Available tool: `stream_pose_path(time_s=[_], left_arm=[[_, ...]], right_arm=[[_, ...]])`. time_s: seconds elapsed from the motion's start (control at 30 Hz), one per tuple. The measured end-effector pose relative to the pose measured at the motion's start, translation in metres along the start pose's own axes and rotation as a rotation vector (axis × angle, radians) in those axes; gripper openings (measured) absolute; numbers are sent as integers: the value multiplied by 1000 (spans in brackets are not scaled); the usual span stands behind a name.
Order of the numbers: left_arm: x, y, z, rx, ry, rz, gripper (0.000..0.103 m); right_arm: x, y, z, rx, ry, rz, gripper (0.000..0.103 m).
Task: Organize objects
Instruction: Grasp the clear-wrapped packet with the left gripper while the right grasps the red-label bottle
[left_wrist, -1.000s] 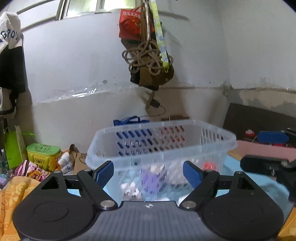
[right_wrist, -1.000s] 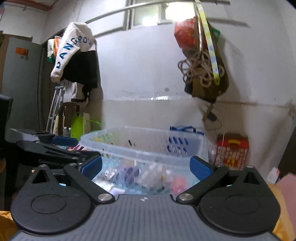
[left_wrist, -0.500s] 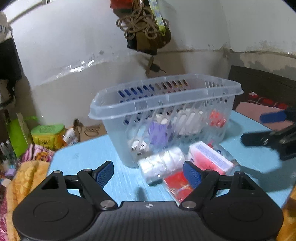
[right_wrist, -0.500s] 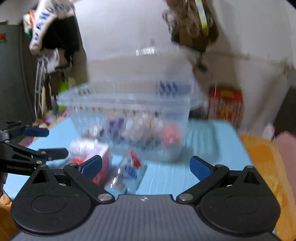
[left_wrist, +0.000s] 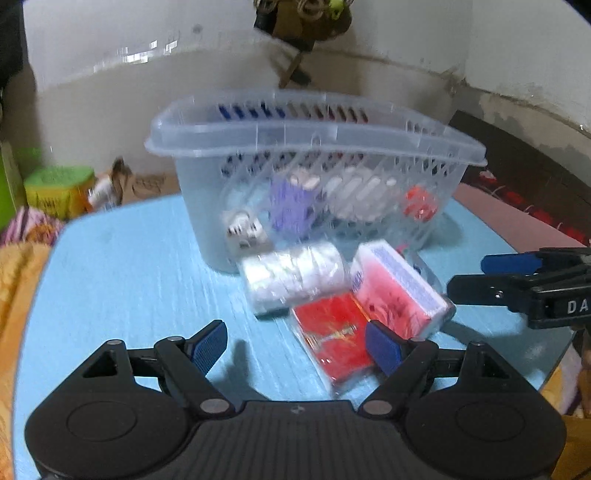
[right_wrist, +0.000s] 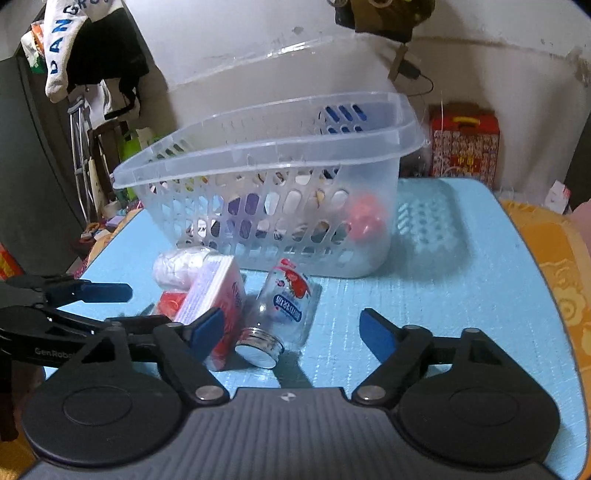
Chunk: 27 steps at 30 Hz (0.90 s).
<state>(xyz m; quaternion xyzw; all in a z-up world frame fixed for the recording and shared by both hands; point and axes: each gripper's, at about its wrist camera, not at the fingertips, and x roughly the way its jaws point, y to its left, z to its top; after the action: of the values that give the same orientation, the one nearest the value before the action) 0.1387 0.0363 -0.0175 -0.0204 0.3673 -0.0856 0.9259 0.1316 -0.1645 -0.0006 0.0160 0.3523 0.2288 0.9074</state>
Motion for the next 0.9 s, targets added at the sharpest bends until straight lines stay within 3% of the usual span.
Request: stream_pose_path(time_s=[0.57,0.67,0.7,0.73,0.8,0.9], left_arm=[[22,-25,2,-91,57,-14,85],[23,-26,0,-92,63,-27,84],[23,-26,-1,-95,58,-30,81],[22,-27,-1,-87,52,-32,69],[21,-27,-1,-84,47,-59,55],[20,-29,-1,-53,45,-53,49]], right_arm=[[7,-4,6,22,2,-47,81],[8,-4,6,18,3,-51,72],[10,-3,6,16,11,-46,66],[11,-3,6,12,19,-41,61],[14,0,5,3,28,-31,60],[16,4,5,-8,29,-32,60]])
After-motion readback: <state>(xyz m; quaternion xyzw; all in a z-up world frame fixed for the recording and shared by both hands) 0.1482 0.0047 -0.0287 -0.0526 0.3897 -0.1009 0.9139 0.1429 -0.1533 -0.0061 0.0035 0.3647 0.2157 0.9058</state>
